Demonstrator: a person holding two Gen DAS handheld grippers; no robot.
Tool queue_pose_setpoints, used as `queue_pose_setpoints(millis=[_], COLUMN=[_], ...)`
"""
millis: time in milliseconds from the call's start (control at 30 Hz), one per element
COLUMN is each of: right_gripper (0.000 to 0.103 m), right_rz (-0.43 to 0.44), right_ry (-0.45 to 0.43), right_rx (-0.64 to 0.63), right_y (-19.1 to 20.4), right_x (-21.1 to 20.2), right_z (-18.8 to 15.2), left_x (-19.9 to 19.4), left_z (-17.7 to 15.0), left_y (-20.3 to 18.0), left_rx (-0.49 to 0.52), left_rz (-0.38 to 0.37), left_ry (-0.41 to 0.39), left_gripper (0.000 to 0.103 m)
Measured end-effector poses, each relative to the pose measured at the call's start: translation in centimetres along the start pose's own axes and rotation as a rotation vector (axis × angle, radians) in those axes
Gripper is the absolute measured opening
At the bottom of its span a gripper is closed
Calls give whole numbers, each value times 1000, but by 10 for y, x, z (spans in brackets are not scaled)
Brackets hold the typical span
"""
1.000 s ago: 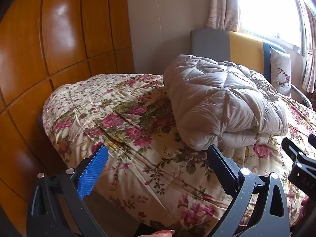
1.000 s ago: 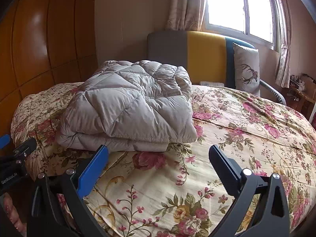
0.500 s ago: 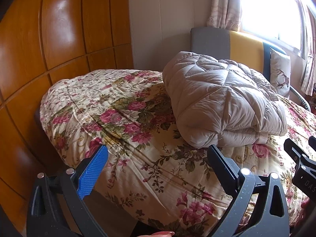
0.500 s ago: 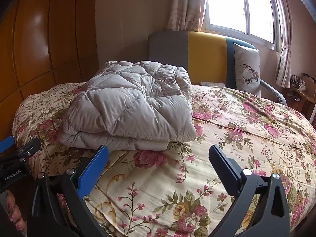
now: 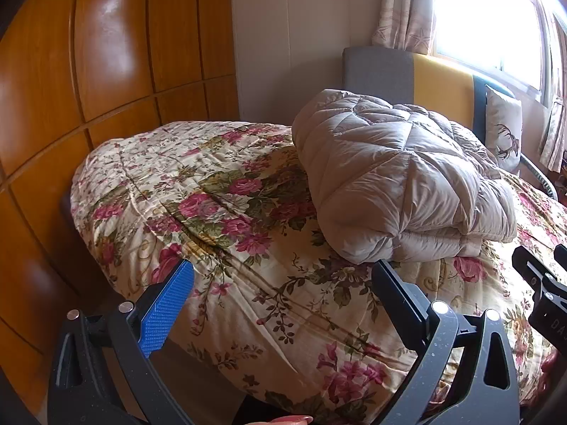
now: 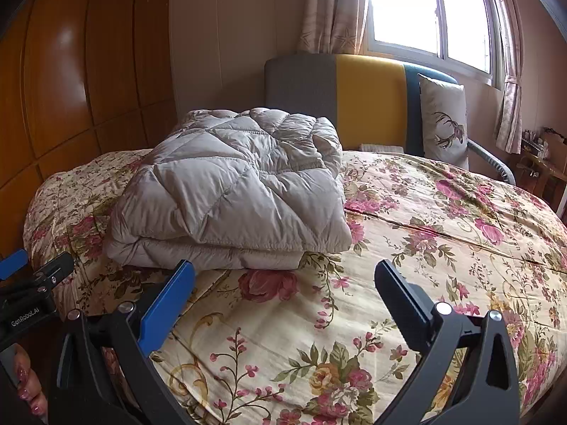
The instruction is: Fold large clothes
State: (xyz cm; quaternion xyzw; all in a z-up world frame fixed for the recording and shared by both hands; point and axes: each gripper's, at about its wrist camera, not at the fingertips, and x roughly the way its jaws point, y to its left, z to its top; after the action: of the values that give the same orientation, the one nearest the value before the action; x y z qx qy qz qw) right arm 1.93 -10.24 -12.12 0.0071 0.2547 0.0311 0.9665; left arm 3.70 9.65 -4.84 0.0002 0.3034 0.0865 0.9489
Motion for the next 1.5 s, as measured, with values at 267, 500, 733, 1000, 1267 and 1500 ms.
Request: queue_pose_setpoints(millis=[267, 500, 733, 1000, 1267, 1500], right_gripper=[101, 101, 101, 101, 101, 101], right_rz=[0, 4, 7, 8, 9, 13], right_ry=[3, 1, 2, 5, 6, 11], right_rx=[-3, 2, 1, 2, 3, 6], right_y=[1, 0, 0, 0, 0, -1], right_x=[1, 1, 1, 1, 2, 3], right_z=[-1, -1, -1, -1, -1, -1], left_x=[1, 0, 1, 3, 3, 4], left_z=[0, -2, -2, -4, -4, -4], left_y=[0, 1, 1, 0, 0, 1], left_rx=[0, 0, 1, 4, 4, 4], left_rz=[0, -1, -2, -7, -6, -7], left_ry=[1, 3, 6, 12, 13, 15], left_gripper=[99, 99, 99, 99, 99, 99])
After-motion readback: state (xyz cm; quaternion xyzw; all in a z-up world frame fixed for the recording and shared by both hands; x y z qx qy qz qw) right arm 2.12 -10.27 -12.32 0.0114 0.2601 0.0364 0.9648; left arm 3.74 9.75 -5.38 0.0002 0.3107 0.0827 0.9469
